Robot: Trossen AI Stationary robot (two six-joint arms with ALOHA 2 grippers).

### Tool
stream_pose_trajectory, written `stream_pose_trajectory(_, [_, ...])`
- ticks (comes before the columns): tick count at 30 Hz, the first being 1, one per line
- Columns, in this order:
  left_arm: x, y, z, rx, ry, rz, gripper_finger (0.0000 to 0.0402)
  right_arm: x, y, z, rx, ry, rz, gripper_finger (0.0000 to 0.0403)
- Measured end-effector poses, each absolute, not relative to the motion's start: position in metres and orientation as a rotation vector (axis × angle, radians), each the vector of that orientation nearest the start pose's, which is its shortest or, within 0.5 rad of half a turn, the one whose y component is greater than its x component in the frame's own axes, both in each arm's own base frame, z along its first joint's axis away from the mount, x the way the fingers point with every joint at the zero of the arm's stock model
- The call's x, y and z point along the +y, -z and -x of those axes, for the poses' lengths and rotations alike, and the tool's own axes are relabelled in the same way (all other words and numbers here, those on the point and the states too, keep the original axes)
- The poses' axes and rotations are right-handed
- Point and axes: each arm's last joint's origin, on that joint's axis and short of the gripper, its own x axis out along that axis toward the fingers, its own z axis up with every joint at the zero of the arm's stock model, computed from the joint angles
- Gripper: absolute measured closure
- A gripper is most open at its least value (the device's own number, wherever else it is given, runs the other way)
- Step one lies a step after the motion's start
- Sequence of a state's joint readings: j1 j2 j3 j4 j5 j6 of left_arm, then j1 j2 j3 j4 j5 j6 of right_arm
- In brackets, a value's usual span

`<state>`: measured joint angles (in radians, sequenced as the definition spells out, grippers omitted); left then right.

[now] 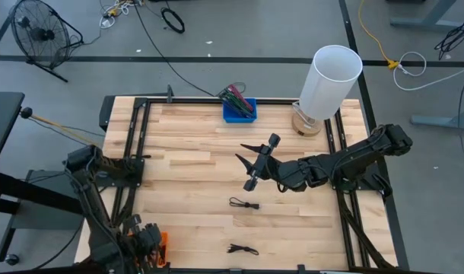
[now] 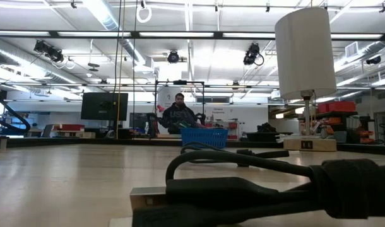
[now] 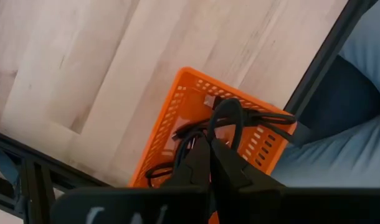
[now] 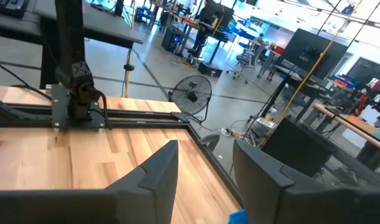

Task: Pick & Place USB Port
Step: Put the black charger cable into the orange basket

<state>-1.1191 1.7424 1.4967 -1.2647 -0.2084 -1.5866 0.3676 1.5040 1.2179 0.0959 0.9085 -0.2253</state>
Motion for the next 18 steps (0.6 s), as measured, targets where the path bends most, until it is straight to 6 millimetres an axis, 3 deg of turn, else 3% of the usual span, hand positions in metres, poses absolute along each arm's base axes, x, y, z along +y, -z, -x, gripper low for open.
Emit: stream_pose_trajectory(18, [-0.2932,-0.2664,-0.1447,1.358,-0.309,0.406,0.0358,0.1002,-0.3384,-0.3239,0.222,0.518,0.339,0.0250])
